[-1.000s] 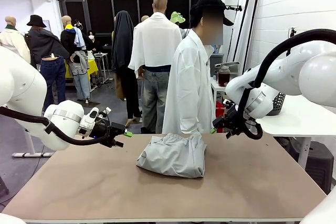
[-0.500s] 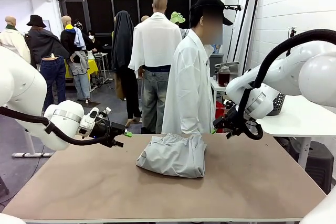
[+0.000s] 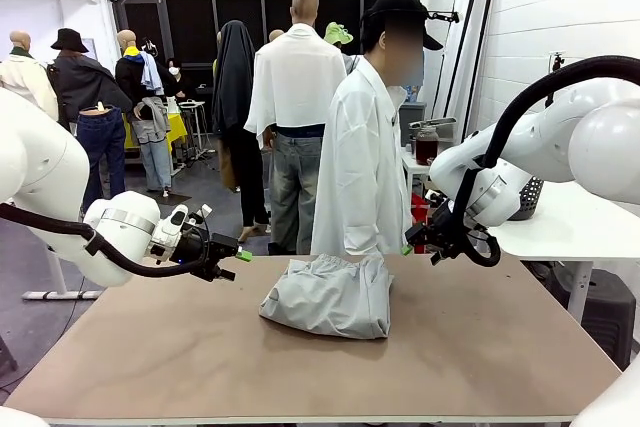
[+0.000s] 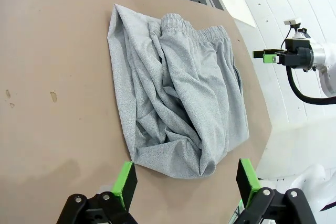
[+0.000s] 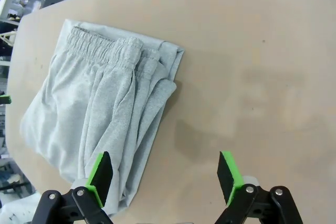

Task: Fold the training pants.
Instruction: Fold the Training pants in half.

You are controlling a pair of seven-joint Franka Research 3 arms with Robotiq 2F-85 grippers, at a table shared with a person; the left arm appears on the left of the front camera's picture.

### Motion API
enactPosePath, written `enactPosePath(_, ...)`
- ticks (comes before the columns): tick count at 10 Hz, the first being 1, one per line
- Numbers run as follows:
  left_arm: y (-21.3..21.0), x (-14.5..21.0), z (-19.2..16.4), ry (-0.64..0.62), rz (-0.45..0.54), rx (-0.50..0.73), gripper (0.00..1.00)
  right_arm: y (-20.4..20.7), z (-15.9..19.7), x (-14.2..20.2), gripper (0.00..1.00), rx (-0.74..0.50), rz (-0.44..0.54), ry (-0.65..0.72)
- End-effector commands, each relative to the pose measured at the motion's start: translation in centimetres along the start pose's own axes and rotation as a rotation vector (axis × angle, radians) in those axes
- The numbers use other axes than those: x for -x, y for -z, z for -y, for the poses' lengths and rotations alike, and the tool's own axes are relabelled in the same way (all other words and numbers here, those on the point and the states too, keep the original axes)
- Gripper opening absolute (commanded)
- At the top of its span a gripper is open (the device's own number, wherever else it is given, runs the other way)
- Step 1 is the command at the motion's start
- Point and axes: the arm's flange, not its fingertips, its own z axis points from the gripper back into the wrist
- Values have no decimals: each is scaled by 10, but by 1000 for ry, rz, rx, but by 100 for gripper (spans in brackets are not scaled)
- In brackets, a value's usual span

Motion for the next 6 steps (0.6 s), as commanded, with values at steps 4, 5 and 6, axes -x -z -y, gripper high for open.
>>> enactPosePath(4,-1,0,1,1,3,-2,100,2,2,-2,100,0,1,-1)
enactPosePath(5,-1,0,1,1,3,-2,100,2,2,-2,100,0,1,-1)
enactPosePath(6,-1,0,1,1,3,-2,100,2,2,-2,100,0,1,-1)
